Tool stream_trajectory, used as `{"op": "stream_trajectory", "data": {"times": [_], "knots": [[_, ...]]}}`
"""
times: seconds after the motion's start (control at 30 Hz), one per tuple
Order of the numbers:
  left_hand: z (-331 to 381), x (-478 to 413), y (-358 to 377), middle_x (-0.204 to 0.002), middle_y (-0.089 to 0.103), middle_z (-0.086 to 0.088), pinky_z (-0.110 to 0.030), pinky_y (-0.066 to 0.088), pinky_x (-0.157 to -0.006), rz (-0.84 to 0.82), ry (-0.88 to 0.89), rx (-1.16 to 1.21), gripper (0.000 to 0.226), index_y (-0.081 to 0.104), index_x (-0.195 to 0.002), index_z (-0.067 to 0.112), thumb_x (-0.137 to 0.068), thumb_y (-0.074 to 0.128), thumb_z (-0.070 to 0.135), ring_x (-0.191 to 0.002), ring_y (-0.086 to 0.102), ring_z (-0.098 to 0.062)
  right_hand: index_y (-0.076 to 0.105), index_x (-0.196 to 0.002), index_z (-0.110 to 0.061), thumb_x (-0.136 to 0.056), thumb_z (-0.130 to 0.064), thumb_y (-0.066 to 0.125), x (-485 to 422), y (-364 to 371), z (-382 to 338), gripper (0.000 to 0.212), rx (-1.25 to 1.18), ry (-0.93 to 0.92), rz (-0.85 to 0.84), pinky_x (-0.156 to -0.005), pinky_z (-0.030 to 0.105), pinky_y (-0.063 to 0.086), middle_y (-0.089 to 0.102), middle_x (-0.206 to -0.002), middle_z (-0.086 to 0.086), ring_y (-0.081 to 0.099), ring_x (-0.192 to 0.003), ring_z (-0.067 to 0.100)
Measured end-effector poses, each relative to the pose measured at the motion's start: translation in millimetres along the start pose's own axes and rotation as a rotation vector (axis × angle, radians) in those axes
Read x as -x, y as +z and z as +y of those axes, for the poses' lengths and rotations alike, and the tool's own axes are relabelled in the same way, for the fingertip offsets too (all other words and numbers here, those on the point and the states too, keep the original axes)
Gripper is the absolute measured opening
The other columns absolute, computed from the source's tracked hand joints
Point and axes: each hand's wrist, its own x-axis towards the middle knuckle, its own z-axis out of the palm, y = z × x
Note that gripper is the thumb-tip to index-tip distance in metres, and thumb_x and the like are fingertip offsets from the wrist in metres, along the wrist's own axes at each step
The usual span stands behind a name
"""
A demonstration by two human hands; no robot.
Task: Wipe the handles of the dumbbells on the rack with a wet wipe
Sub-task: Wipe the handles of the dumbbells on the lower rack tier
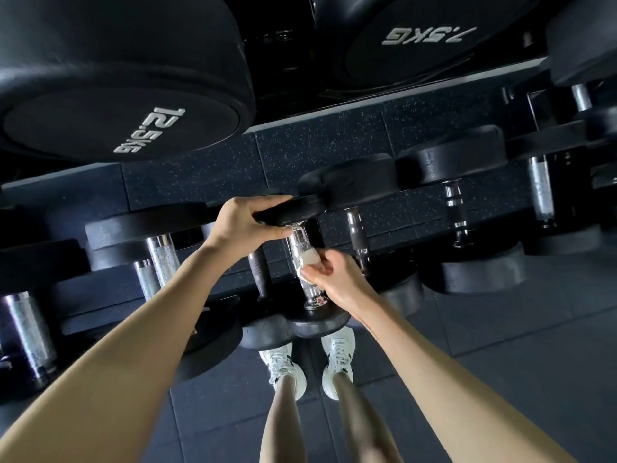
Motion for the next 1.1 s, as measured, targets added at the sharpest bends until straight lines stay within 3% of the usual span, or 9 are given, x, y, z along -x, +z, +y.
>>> {"op": "stream_trajectory", "data": {"times": [0.17,0.33,0.4,0.5,0.7,0.97,1.1], "knots": [[6,6,3,-0.120,0.058,0.016,-0.015,0.039,-0.092,-0.009,0.062,-0.140,0.057,0.058,-0.129,0.023,-0.076,0.076,0.013,-0.099,0.057,-0.004,0.059,-0.103,-0.010,-0.081,-0.035,0.070,12,12,20,0.036,0.278,0.034,0.031,-0.080,0.033,0.053,0.065,-0.098,0.000,0.062,-0.087,0.016],[15,13,9,-0.112,0.068,-0.001,-0.027,0.044,-0.087,0.046,0.124,-0.207,0.043,0.063,-0.122,0.018,-0.081,0.071,0.009,-0.102,0.061,-0.019,0.063,-0.082,-0.012,-0.068,-0.023,0.076,14,14,10,0.022,-0.035,0.169,0.085,-0.080,0.045,0.056,0.068,-0.081,0.000,0.068,-0.083,0.021],[17,20,10,-0.104,0.070,-0.002,-0.031,0.047,-0.083,0.101,0.148,-0.187,0.039,0.066,-0.116,0.016,-0.079,0.072,0.007,-0.095,0.062,-0.020,0.063,-0.079,-0.016,-0.067,-0.023,0.077,21,14,11,0.020,-0.078,0.166,0.110,-0.081,0.041,0.056,0.068,-0.080,-0.003,0.068,-0.083,0.019],[26,28,10,-0.099,0.069,0.001,-0.024,0.045,-0.073,0.151,0.203,-0.184,0.040,0.067,-0.116,0.016,-0.077,0.074,0.009,-0.087,0.062,-0.017,0.061,-0.069,-0.021,-0.070,-0.023,0.077,39,2,7,0.016,-0.056,0.123,0.170,-0.073,0.030,0.052,0.063,-0.065,-0.013,0.065,-0.073,0.010],[90,29,35,-0.108,0.070,-0.002,-0.028,0.049,-0.085,0.130,0.272,-0.163,0.046,0.064,-0.121,0.019,-0.077,0.075,0.013,-0.096,0.065,-0.019,0.057,-0.062,-0.013,-0.063,-0.020,0.076,63,-58,17,0.020,-0.145,0.099,0.222,-0.078,0.041,0.052,0.058,-0.055,-0.011,0.059,-0.065,0.010],[148,-38,110,-0.119,0.066,0.003,-0.021,0.042,-0.093,-0.008,0.247,-0.142,0.050,0.060,-0.127,0.020,-0.079,0.074,0.017,-0.109,0.059,-0.013,0.051,-0.042,-0.027,-0.071,-0.004,0.073,51,-158,48,0.043,-0.187,0.092,0.262,-0.066,0.028,0.042,0.048,-0.046,-0.015,0.047,-0.054,0.007],[155,-62,131,-0.121,0.066,0.000,-0.020,0.040,-0.097,0.026,0.181,-0.095,0.050,0.062,-0.124,0.016,-0.076,0.076,0.011,-0.112,0.059,-0.014,0.052,-0.043,-0.025,-0.070,-0.004,0.074,27,-181,57,0.041,-0.191,0.103,0.249,-0.068,0.034,0.047,0.050,-0.047,-0.015,0.052,-0.057,0.009]]}}
